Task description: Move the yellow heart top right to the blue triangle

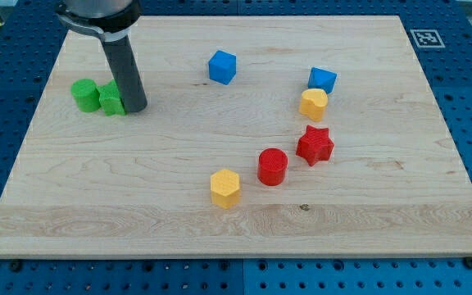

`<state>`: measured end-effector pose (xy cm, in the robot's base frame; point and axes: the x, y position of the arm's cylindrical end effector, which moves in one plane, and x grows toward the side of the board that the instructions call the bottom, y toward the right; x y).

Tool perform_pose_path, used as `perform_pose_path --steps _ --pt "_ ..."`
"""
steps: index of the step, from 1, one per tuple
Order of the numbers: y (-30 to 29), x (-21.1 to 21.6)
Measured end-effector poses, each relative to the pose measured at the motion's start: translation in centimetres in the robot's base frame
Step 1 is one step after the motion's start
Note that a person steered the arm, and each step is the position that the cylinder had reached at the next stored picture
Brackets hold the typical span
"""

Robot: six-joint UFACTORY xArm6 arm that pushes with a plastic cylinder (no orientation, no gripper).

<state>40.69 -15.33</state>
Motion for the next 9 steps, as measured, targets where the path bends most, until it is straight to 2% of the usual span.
perform_pose_path --steps 1,2,4,5,6,9 --pt "0.3 0.6" --pt "4.1 4.2" --pt "11.6 3.2" --pt "13.6 0.7" --pt "16.3 0.3" --pt "19.7 0.2"
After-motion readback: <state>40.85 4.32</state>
